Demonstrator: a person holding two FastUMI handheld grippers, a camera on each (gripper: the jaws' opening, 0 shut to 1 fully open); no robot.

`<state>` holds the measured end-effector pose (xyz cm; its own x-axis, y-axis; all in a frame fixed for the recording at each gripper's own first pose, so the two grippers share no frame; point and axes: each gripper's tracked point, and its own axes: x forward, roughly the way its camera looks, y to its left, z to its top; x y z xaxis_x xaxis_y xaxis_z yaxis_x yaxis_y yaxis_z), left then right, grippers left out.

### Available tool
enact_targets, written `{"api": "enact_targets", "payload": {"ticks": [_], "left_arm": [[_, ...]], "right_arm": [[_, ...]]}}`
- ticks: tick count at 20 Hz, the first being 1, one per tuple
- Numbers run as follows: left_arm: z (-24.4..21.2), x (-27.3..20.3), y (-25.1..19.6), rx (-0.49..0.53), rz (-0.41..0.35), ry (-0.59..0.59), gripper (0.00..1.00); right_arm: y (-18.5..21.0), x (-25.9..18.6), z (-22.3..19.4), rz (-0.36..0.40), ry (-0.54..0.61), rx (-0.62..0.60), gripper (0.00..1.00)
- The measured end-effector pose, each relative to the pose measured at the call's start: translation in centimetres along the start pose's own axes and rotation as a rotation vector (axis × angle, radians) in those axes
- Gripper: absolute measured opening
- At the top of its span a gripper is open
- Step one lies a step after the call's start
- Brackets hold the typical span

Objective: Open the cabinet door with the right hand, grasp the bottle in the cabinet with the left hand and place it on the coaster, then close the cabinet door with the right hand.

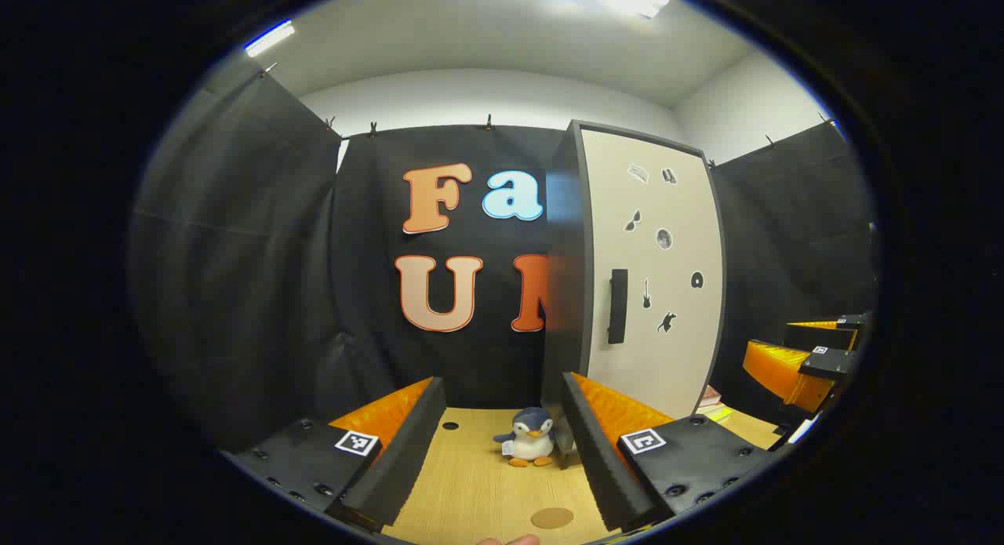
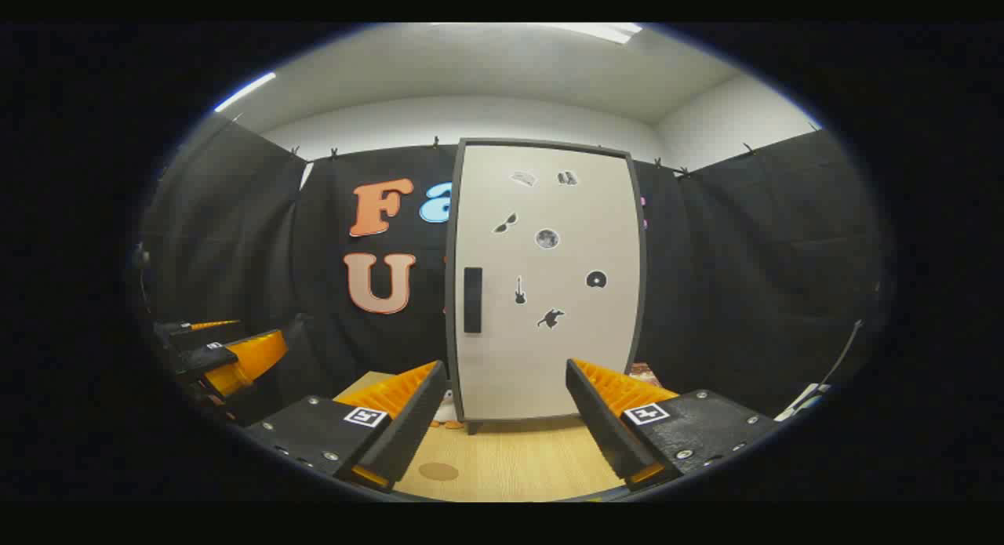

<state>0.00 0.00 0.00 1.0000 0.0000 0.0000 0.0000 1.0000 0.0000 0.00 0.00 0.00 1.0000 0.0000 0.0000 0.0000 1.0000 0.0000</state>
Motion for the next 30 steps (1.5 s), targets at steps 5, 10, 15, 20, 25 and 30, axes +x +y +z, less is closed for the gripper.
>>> {"api": "enact_targets", "payload": {"ticks": [5, 10, 15, 20, 25, 30], "left_arm": [[-0.1, 0.2, 0.3, 0.005, 0.016, 0.007, 0.94], [-0.3, 0.2, 0.5, 0.012, 0.027, 0.010, 0.96], [-0.4, 0.3, 0.6, 0.015, 0.033, 0.011, 0.96], [-0.5, 0.5, 0.5, 0.021, 0.032, 0.014, 0.96], [-0.6, 0.9, 1.0, 0.015, 0.035, 0.018, 0.98], [-0.7, 1.4, 1.4, -0.011, 0.026, 0.028, 0.96]], "right_arm": [[-0.1, 0.2, -0.3, 0.004, 0.011, -0.008, 0.94], [-0.4, 0.3, -0.5, 0.007, 0.013, -0.003, 0.94], [-0.8, 0.6, -0.3, 0.005, 0.011, 0.001, 0.94], [-0.6, 1.4, -0.5, 0.011, 0.019, 0.005, 0.94], [0.4, 3.9, -0.3, 0.032, 0.025, 0.002, 0.94], [2.1, 8.5, 1.3, 0.056, 0.005, -0.020, 0.91]]}}
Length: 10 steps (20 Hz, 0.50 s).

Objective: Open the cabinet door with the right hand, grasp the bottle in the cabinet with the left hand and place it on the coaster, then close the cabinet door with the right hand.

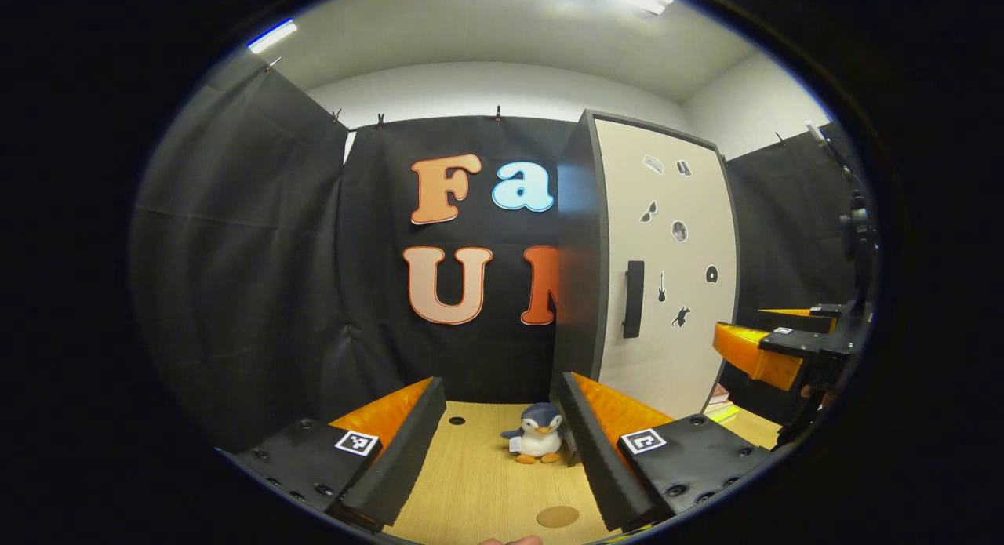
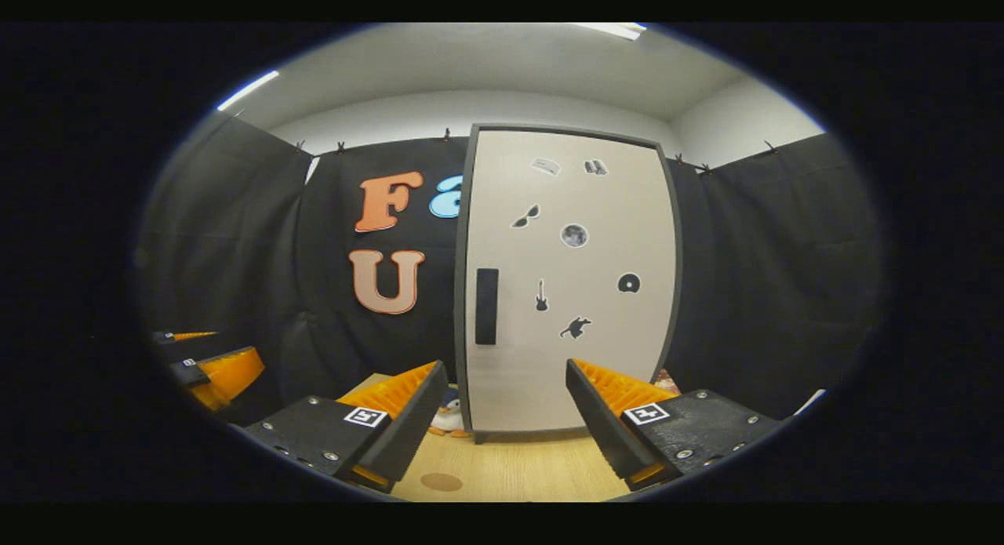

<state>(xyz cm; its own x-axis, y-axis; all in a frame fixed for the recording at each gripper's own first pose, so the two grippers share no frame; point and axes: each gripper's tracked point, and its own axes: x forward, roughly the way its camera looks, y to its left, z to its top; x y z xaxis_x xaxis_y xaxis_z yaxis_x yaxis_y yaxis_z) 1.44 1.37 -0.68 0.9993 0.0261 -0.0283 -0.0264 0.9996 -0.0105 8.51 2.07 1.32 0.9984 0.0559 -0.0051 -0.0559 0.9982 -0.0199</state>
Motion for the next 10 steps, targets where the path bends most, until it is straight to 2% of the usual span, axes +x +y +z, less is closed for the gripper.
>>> {"api": "enact_targets", "payload": {"ticks": [1, 2, 3, 5, 9, 10], "left_arm": [[0.0, 0.1, 0.4, 0.001, 0.002, -0.004, 0.96], [0.0, 0.5, 0.6, 0.003, 0.007, -0.005, 0.99], [0.0, 0.8, 1.1, 0.002, 0.009, -0.007, 0.96], [-0.4, 1.4, 1.8, -0.005, 0.016, 0.000, 0.96], [-1.2, 2.8, 4.1, -0.015, 0.052, 0.015, 0.96], [-1.3, 3.1, 4.7, -0.017, 0.065, 0.018, 0.99]], "right_arm": [[0.0, 1.1, 0.5, -0.008, -0.005, -0.005, 0.94], [0.4, 2.2, 0.9, -0.005, -0.012, -0.005, 0.90], [0.8, 3.4, 1.5, 0.000, -0.024, -0.003, 0.97], [1.4, 5.7, 2.1, 0.011, -0.021, 0.006, 0.94], [2.0, 10.6, 3.3, 0.018, -0.035, 0.014, 0.94], [2.1, 11.8, 3.4, 0.023, -0.035, 0.021, 0.94]]}}
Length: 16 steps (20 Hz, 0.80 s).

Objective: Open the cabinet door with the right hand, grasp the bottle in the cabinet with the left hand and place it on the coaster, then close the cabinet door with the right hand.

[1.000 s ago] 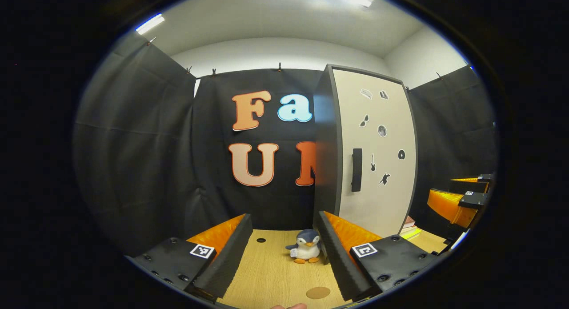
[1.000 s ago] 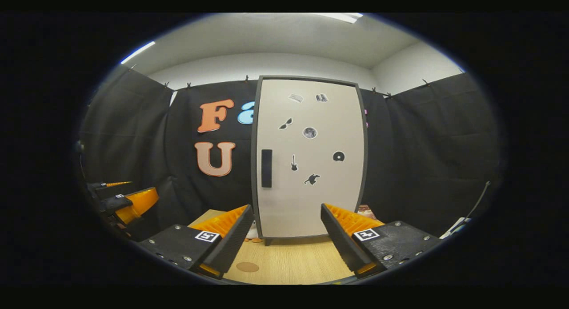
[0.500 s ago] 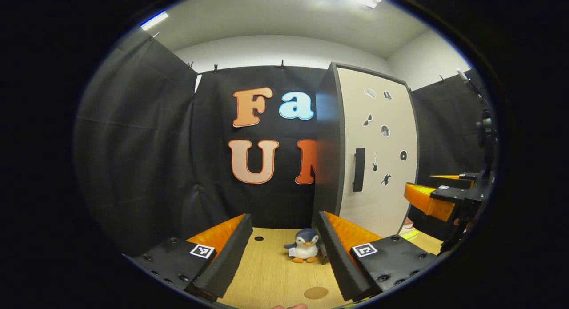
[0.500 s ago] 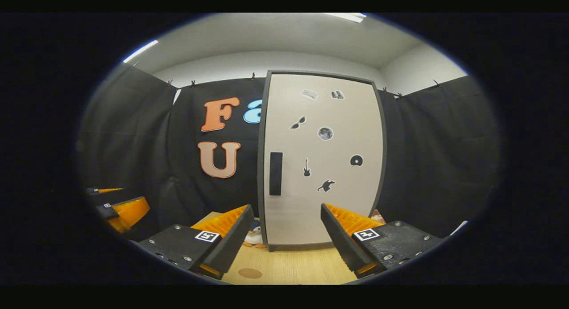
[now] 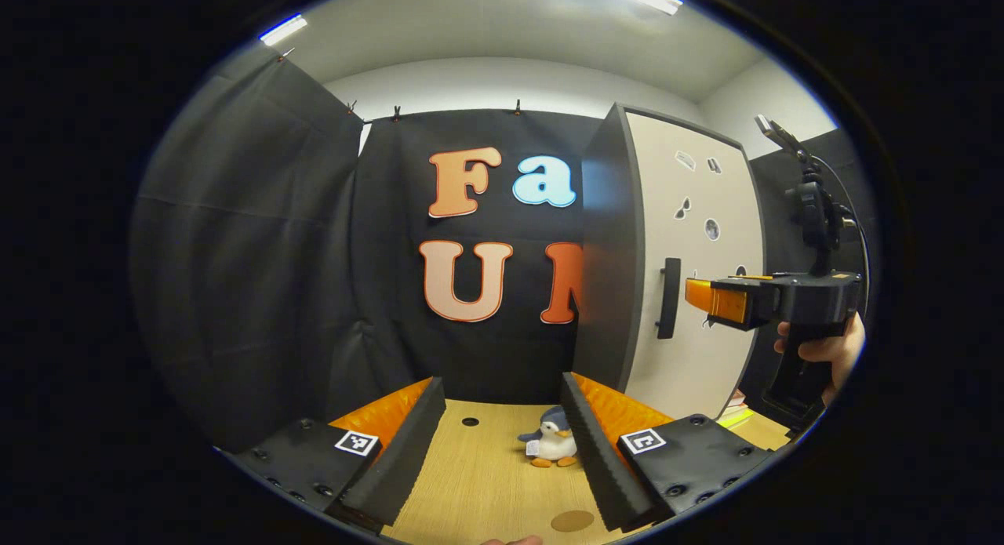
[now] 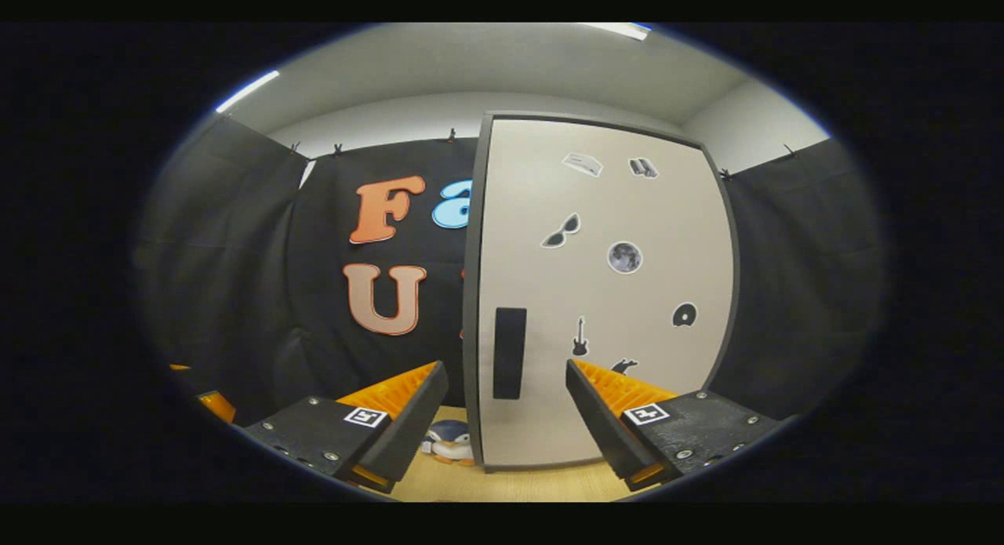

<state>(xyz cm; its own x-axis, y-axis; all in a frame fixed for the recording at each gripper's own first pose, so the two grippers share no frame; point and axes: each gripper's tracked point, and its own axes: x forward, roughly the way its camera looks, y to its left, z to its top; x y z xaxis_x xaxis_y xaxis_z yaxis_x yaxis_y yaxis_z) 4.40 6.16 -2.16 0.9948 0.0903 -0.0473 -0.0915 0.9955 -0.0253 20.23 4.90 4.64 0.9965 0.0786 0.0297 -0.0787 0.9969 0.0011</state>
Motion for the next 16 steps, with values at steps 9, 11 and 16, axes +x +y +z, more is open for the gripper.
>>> {"api": "enact_targets", "payload": {"ticks": [9, 11, 16], "left_arm": [[-0.8, 3.2, 5.3, 0.006, 0.087, 0.013, 0.99], [-1.2, 3.8, 5.9, 0.012, 0.093, 0.024, 0.96], [-1.8, 4.4, 7.1, 0.020, 0.102, 0.036, 0.96]], "right_arm": [[-0.6, 7.6, -2.6, -0.019, 0.051, 0.031, 0.94], [-0.7, 8.7, -3.3, -0.028, 0.055, 0.040, 0.97], [-1.0, 10.0, -4.8, -0.043, 0.086, 0.057, 0.71]]}}
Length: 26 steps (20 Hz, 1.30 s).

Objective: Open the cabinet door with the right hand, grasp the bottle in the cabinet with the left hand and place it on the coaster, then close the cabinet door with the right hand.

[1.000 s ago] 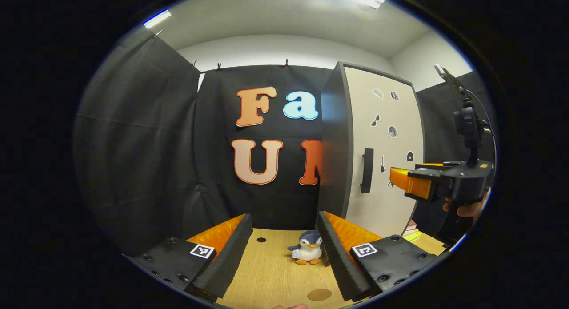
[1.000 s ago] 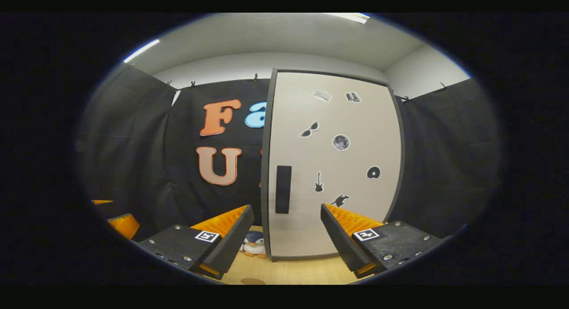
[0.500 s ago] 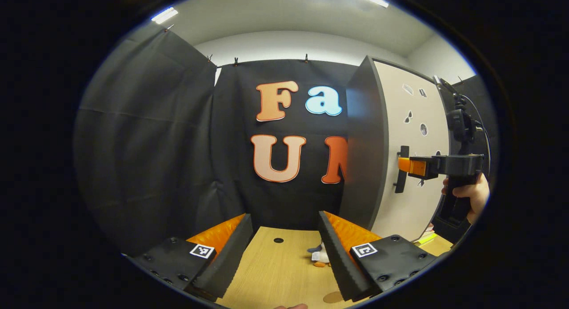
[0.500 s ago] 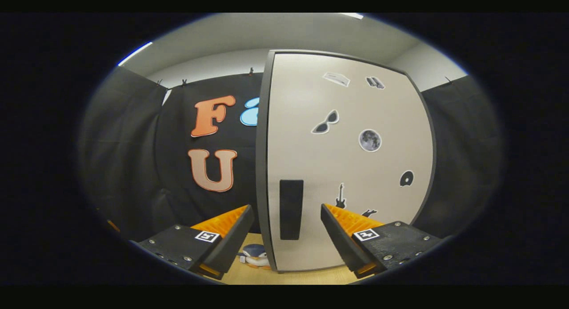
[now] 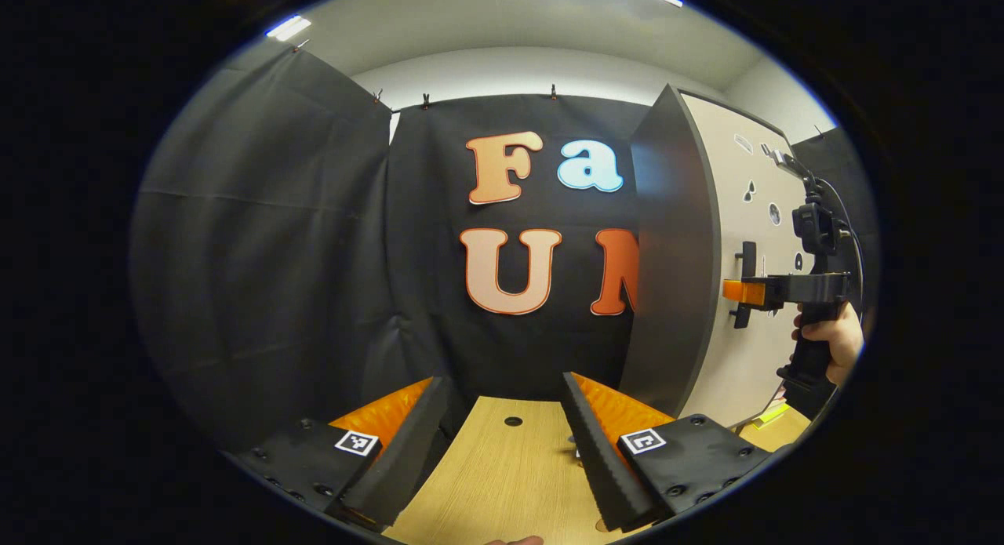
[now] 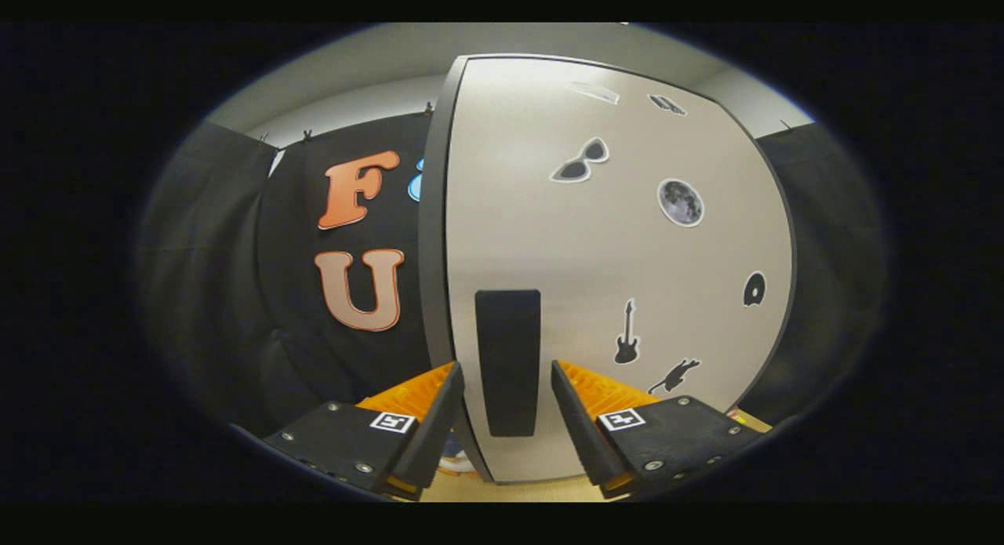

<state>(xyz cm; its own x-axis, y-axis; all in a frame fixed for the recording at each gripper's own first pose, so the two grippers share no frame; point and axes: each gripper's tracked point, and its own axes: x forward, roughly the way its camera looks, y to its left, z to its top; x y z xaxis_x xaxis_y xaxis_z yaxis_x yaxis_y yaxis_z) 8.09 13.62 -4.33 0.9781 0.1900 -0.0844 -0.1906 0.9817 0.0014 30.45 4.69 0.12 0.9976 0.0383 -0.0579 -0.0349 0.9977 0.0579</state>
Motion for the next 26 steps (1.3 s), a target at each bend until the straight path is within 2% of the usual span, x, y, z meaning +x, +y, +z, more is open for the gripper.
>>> {"api": "enact_targets", "payload": {"ticks": [1, 3, 7, 8, 9, 14, 16, 17, 19, 22, 23, 24, 26], "left_arm": [[-0.2, 0.1, 0.0, 0.000, -0.002, 0.004, 0.96], [-0.4, 0.1, 0.0, 0.005, -0.005, 0.008, 0.96], [-0.7, -0.2, -0.2, 0.006, -0.013, 0.013, 0.96], [-0.7, -0.3, -0.3, 0.005, -0.015, 0.013, 0.96], [-0.6, -0.3, -0.3, 0.005, -0.016, 0.013, 0.96], [-0.2, -1.2, -1.7, 0.014, -0.033, 0.008, 0.94], [-0.6, -2.5, -3.1, 0.017, -0.055, 0.020, 0.96], [-0.7, -3.0, -3.6, 0.021, -0.065, 0.019, 0.96], [-0.2, -4.0, -4.7, 0.034, -0.078, 0.004, 0.94], [-0.8, -4.8, -6.6, 0.054, -0.109, 0.013, 0.99], [-1.0, -5.4, -7.3, 0.051, -0.119, 0.015, 0.99], [-1.1, -5.8, -8.0, 0.048, -0.130, 0.020, 0.96], [-1.0, -6.7, -9.2, 0.052, -0.145, 0.023, 0.99]], "right_arm": [[-0.2, -0.1, -0.1, -0.010, -0.005, 0.002, 0.57], [0.0, -0.2, 0.0, -0.010, -0.006, 0.018, 0.37], [0.0, -0.5, 0.0, -0.019, -0.006, -0.008, 0.33], [-0.1, -0.6, 0.1, -0.022, -0.003, -0.001, 0.28], [-0.1, -0.7, 0.1, -0.024, 0.001, 0.008, 0.30], [-0.1, -2.4, 0.2, -0.009, 0.012, 0.025, 0.23], [-0.6, -3.8, 0.1, -0.016, 0.003, 0.033, 0.19], [-0.9, -4.8, 0.0, -0.023, -0.002, 0.035, 0.22], [-2.5, -8.1, -0.3, -0.036, -0.005, 0.049, 0.22], [-4.9, -12.6, -0.7, -0.039, 0.001, 0.070, 0.22], [-5.5, -13.7, -0.6, -0.041, -0.007, 0.074, 0.18], [-5.4, -13.7, -0.4, -0.046, -0.016, 0.082, 0.18], [-5.9, -14.3, -0.6, -0.064, -0.016, 0.090, 0.18]]}}
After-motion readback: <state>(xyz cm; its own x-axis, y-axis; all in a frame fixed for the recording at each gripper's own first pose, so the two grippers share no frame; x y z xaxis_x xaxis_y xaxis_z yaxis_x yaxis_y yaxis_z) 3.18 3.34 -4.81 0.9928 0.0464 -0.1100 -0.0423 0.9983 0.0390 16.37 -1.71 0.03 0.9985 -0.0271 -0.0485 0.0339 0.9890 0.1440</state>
